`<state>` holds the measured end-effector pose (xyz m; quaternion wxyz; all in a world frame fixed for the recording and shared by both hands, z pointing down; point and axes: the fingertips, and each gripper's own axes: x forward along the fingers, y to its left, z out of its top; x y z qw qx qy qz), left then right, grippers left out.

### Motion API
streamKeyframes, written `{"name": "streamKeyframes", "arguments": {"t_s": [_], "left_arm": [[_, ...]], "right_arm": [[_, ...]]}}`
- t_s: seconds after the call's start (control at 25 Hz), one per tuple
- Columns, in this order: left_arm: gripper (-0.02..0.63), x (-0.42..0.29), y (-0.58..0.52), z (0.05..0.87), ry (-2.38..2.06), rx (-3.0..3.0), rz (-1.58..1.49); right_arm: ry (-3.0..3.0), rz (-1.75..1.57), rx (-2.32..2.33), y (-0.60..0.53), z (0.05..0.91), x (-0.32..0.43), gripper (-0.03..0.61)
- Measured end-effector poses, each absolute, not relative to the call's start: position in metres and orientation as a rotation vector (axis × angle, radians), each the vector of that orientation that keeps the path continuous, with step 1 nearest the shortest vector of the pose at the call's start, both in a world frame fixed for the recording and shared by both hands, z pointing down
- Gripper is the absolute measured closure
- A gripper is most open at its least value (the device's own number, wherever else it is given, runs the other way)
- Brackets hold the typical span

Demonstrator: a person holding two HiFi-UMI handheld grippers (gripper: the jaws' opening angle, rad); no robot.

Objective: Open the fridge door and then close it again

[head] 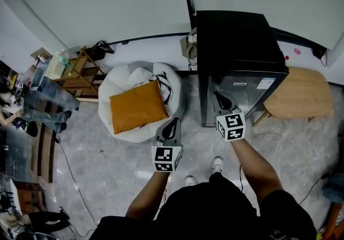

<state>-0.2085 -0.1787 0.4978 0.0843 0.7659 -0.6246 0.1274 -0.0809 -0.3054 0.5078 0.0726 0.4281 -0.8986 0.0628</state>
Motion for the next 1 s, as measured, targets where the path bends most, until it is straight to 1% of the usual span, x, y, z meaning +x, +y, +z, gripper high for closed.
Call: {"name": "streamKeyframes", "arguments": {"t_s": [0.24, 0.56, 0.8, 1.0], "left_arm": [[0.591, -0.197, -0.155, 0.493, -1.801, 2.335, 0.344], [0.591, -0.181, -0.113, 0.485, -1.715, 2.436, 0.282], [0.591, -0.162, -0.085, 0.492, -1.629, 2.48, 0.257], [0.591, -0.134, -0.074, 0.493, -1.577, 2.511, 0.258]], "right_arm": [[-2.645, 0.033, 1.315, -0.253, 0.498, -0.058, 0.558], [-2.566, -0.078, 1.391, -0.153, 0.477, -0.049, 0.558], [-2.541, 0.004, 1.457, -0.1, 0.481, -0.03, 0.558], [-2.527, 0.018, 1.504, -0.085, 0.473, 0.0, 0.559]]}}
